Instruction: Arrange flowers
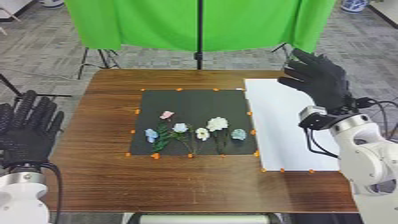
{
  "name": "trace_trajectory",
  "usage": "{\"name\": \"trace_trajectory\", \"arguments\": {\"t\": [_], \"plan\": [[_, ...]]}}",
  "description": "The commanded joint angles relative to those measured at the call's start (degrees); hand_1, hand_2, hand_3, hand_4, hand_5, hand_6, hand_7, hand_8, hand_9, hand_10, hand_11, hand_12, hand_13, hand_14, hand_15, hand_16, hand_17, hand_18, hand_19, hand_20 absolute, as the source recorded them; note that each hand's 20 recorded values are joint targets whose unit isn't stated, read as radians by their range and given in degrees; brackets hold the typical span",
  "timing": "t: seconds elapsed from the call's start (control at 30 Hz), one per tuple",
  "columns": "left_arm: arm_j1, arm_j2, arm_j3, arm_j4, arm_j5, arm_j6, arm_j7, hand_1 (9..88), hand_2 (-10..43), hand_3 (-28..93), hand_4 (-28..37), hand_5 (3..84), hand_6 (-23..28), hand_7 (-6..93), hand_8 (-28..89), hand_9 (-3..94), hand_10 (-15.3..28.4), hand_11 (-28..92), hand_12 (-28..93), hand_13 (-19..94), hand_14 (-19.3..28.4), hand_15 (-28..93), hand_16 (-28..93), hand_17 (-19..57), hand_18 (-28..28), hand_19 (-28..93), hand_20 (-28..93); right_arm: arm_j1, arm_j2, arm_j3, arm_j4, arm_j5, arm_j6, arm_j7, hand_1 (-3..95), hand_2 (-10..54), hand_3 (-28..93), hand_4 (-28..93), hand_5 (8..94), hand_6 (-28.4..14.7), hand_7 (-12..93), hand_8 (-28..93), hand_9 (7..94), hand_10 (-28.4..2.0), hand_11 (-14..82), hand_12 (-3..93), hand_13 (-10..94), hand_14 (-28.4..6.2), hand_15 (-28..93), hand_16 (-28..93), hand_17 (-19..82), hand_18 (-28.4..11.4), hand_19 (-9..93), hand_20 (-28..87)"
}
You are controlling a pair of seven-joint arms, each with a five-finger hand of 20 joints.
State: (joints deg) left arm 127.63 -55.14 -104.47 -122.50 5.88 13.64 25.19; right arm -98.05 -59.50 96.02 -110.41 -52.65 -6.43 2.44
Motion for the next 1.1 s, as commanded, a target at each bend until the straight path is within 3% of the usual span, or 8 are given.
{"name": "trace_trajectory", "arguments": {"t": [0.03, 0.2, 0.33, 0.4, 0.47, 0.67, 0.83, 1.1], "plan": [[-0.35, -1.17, 0.01, 0.71, 0.84, -1.23, 1.07, 22.2, 9.5, 74, -28.3, 33.5, 4.8, 12.5, -11, 24.8, 12.2, 14, 5, 15, 7.2, 11, -8, -3.5, 4.0, 14, 8, 1.00, 0.25, 1.64, -1.19, -1.47, -3.59, 0.58, 12.6, 2.5, 72, -24, 34.3, -4.4, 6, -7, 30.1, -16.6, 1.3, 14.6, 24, -15.5, 4, 26, 11, -18.2, 29, 20], [1.52, -4.38, -1.03, 0.32, 0.38, -1.18, 0.86, 22.3, 9.5, 74, -28.3, 33.3, 4.7, 12.6, -11, 25.1, 12.2, 14, 5, 15, 7.4, 12, -8, -3.2, 4.7, 15, 8, -1.95, -1.54, 3.91, -2.84, -0.82, -3.09, 1.74, 12.6, 1.7, 72, -24, 34.2, -4.4, 6, -6, 29.7, -16.9, 1.1, 14.6, 24, -15.9, 3, 27, 11, -18.3, 30, 20], [2.69, -4.35, -0.56, 0.49, -2.15, -1.87, 1.44, 22.3, 9.6, 74, -28.3, 34.9, 5.3, 12.6, -11, 28.8, 12.9, 15, 6, 17, 8.4, 13, -8, -2.8, 5.8, 16, 8, -1.66, 0.89, 5.23, -4.35, -2.07, -4.39, 2.09, 12.8, 1.1, 71, -24, 34.2, -4.4, 6, -6, 29.8, -16.9, 1.2, 14.7, 24, -16.3, 3, 27, 11, -18.4, 30, 20], [2.89, -3.17, 0.27, -0.36, -3.43, -1.24, 5.35, 22.3, 9.6, 74, -28.3, 35.5, 5.5, 12.5, -11, 29.7, 13.3, 15, 6, 18, 8.7, 13, -8, -2.7, 6.0, 17, 9, -2.53, 1.26, 3.92, -6.00, -1.76, 0.80, 1.13, 12.9, 1.1, 71, -24, 34.6, -4.5, 6, -6, 30.4, -16.9, 1.4, 14.7, 25, -16.2, 3, 27, 11, -18.5, 30, 20], [4.34, -3.42, -0.58, -1.99, -2.09, 0.52, 5.82, 22.8, 10.0, 74, -28.3, 36.2, 5.4, 13.1, -10, 30.8, 13.5, 16, 6, 19, 9.0, 14, -7, -2.2, 6.5, 18, 9, -3.43, 1.29, 3.05, -7.06, 0.46, 3.23, 1.09, 13.2, 1.7, 72, -23, 37.0, -4.6, 7, -6, 32.5, -16.9, 2.1, 15.0, 28, -16.1, 4, 28, 12, -18.7, 31, 20], [4.38, -3.20, -0.01, -0.64, -3.34, -3.17, 7.48, 23.5, 10.0, 75, -28.3, 37.3, 5.5, 14.7, -11, 30.9, 13.3, 17, 6, 21, 9.3, 15, -7, -2.0, 7.4, 19, 9, -8.45, -1.03, 7.01, -10.60, -2.43, 3.65, 2.37, 13.7, 3.7, 72, -23, 38.9, -4.7, 9, -7, 34.5, -16.4, 2.6, 15.0, 29, -16.2, 6, 27, 12, -18.9, 32, 20], [4.18, -3.89, -0.48, 0.22, -7.24, -6.05, 7.54, 22.9, 9.3, 75, -28.3, 37.8, 5.4, 14.8, -11, 31.8, 13.2, 16, 6, 22, 9.2, 15, -7, -1.7, 7.8, 19, 9, -10.01, -2.70, 7.79, -11.59, -1.15, 1.91, 3.02, 14.0, 5.1, 72, -23, 39.6, -4.8, 9, -7, 35.4, -16.6, 2.8, 14.9, 30, -15.8, 6, 26, 12, -18.9, 32, 20], [6.67, -3.95, -2.06, -2.22, -9.55, -6.07, 7.85, 22.8, 9.5, 75, -28.3, 38.0, 5.2, 14.5, -11, 32.1, 13.1, 16, 6, 23, 9.5, 16, -7, -1.5, 8.1, 19, 9, -9.21, -2.50, 8.97, -12.90, -2.51, -0.88, 2.75, 14.2, 5.3, 71, -23, 39.6, -4.9, 9, -7, 35.3, -16.7, 2.8, 14.8, 29, -16.3, 7, 25, 12, -18.9, 32, 20]]}}
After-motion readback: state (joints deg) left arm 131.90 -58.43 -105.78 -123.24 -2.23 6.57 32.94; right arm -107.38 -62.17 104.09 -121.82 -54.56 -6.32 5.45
